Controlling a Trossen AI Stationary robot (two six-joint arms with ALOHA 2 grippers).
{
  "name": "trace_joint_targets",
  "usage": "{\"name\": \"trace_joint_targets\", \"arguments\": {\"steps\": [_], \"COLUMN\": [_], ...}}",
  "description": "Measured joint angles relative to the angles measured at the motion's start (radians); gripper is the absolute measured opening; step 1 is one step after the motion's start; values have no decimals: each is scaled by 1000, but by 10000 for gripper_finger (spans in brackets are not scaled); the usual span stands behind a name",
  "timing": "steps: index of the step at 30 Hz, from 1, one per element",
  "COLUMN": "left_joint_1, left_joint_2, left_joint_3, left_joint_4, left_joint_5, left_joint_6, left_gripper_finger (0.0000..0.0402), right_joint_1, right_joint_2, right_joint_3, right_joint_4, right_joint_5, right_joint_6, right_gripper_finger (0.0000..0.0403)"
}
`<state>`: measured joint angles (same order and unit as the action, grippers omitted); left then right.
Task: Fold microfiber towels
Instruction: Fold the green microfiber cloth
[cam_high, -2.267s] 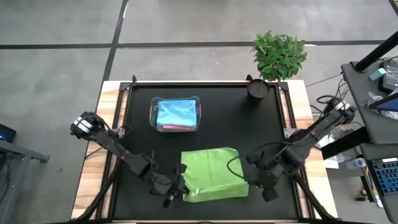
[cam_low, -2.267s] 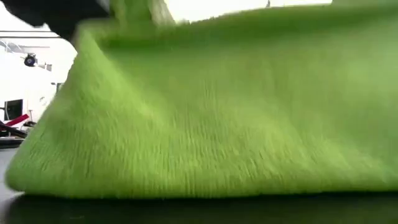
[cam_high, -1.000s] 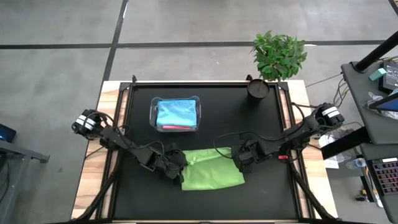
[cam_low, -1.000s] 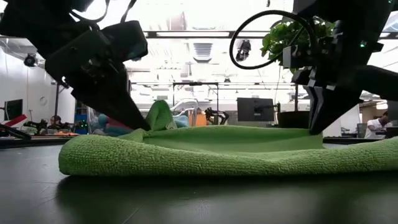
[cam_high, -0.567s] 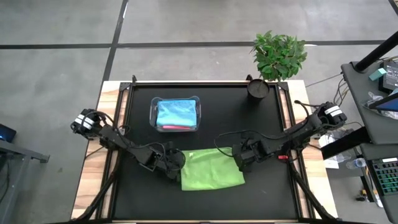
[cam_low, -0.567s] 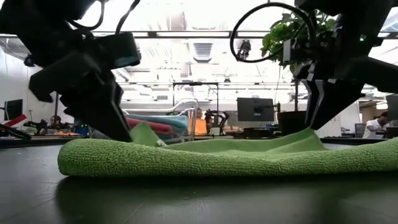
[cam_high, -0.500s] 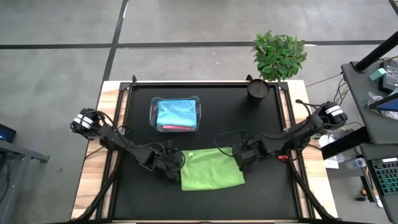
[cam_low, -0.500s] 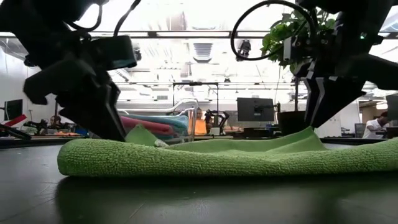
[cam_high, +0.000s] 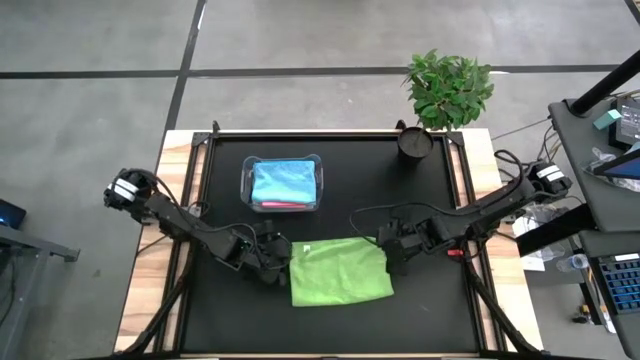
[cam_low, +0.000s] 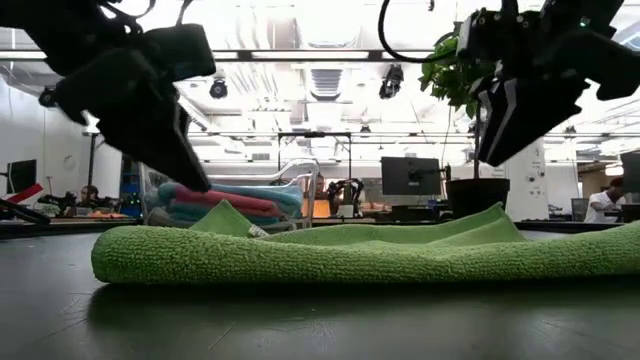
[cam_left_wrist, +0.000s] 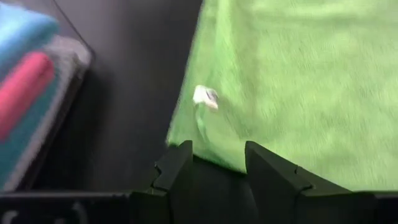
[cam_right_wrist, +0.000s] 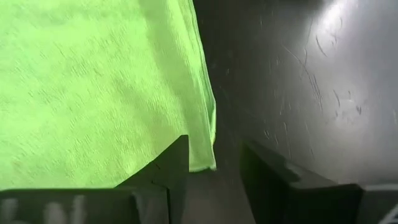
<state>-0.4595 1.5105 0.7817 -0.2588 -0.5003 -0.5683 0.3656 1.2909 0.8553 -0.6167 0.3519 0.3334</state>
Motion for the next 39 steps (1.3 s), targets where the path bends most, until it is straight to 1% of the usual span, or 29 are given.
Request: {"name": "trace_joint_targets", "arguments": {"steps": [4, 10, 16, 19, 22, 24, 26, 30, 34, 39], "left_joint_1": [3, 15, 19, 20, 20, 20, 20, 20, 20, 21], "left_joint_2": [29, 89, 106, 106, 106, 106, 106, 102, 83, 69], "left_joint_3": [-1, -1, 1, 1, 1, 1, 1, 4, 4, 3], "left_joint_4": [35, 129, 131, 129, 130, 129, 129, 126, 111, 109], "left_joint_5": [-57, -57, -60, -62, -62, -61, -60, -61, -118, -124], "left_joint_6": [-1, 5, 5, 6, 6, 6, 5, 23, 25, 25], "left_gripper_finger": [132, 132, 129, 106, 63, 26, 8, 2, 1, 0], "right_joint_1": [1, 1, 0, 0, 0, 0, 0, 0, 0, 0], "right_joint_2": [-5, -5, -4, -3, -3, -3, -3, -3, -3, -3], "right_joint_3": [-13, -67, -99, -105, -108, -108, -108, -108, -108, -108], "right_joint_4": [47, 156, 200, 216, 220, 230, 238, 236, 237, 241], "right_joint_5": [0, 13, 16, 16, 17, 17, 17, 17, 17, 18], "right_joint_6": [-12, -18, -5, -3, -3, -4, -4, -2, -1, -1], "right_gripper_finger": [122, 123, 129, 129, 125, 122, 119, 118, 118, 118]}}
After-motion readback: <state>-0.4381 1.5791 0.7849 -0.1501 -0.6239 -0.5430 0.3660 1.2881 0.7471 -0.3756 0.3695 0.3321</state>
